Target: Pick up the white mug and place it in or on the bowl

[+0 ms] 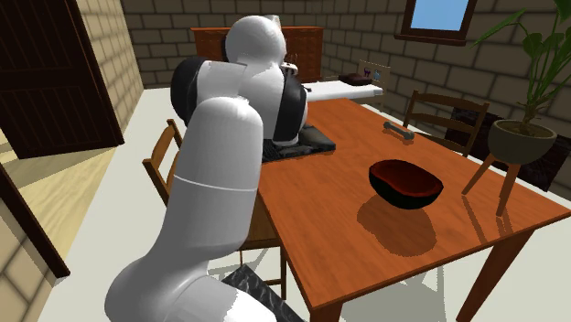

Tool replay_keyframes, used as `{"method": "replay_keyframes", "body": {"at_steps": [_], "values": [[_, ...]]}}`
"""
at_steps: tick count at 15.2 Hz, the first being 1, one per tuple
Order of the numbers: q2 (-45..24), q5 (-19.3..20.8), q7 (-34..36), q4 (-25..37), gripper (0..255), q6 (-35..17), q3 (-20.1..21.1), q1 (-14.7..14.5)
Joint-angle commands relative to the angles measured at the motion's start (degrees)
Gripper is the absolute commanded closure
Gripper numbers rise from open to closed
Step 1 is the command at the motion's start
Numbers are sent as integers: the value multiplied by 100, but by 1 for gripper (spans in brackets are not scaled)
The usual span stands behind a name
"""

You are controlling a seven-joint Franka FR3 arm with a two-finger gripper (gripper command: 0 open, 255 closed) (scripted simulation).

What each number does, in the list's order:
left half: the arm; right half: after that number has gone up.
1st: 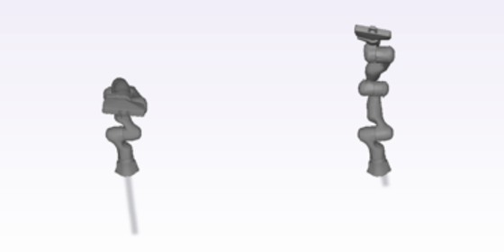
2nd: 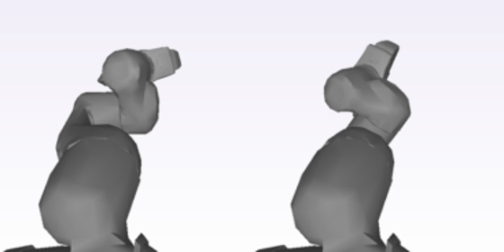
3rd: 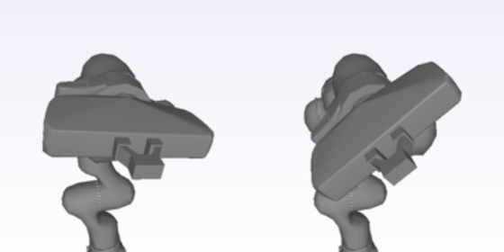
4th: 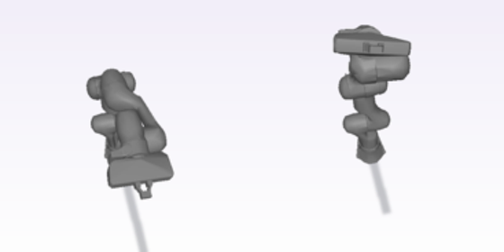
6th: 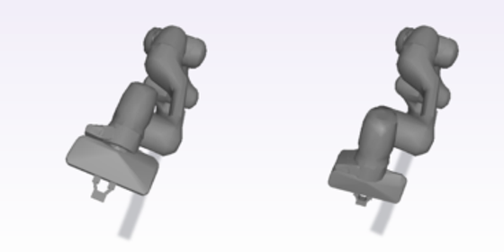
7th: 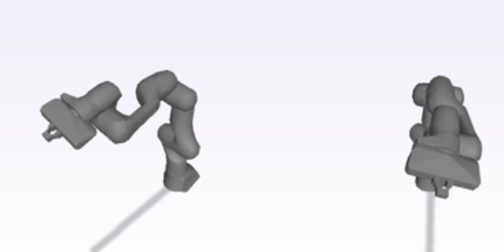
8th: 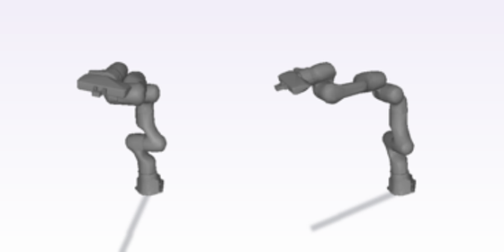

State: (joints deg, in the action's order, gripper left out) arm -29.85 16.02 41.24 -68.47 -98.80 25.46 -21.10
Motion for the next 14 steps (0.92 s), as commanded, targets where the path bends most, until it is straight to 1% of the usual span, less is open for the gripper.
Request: {"method": "replay_keyframes", "body": {"at_steps": [1, 7, 14], "values": [[2, -4, -18, 112, 255, 112, 2, -12], [393, -230, -710, -409, 255, -99, -91, 690], [556, -416, -1549, -559, 255, -168, -272, 1371]]}}
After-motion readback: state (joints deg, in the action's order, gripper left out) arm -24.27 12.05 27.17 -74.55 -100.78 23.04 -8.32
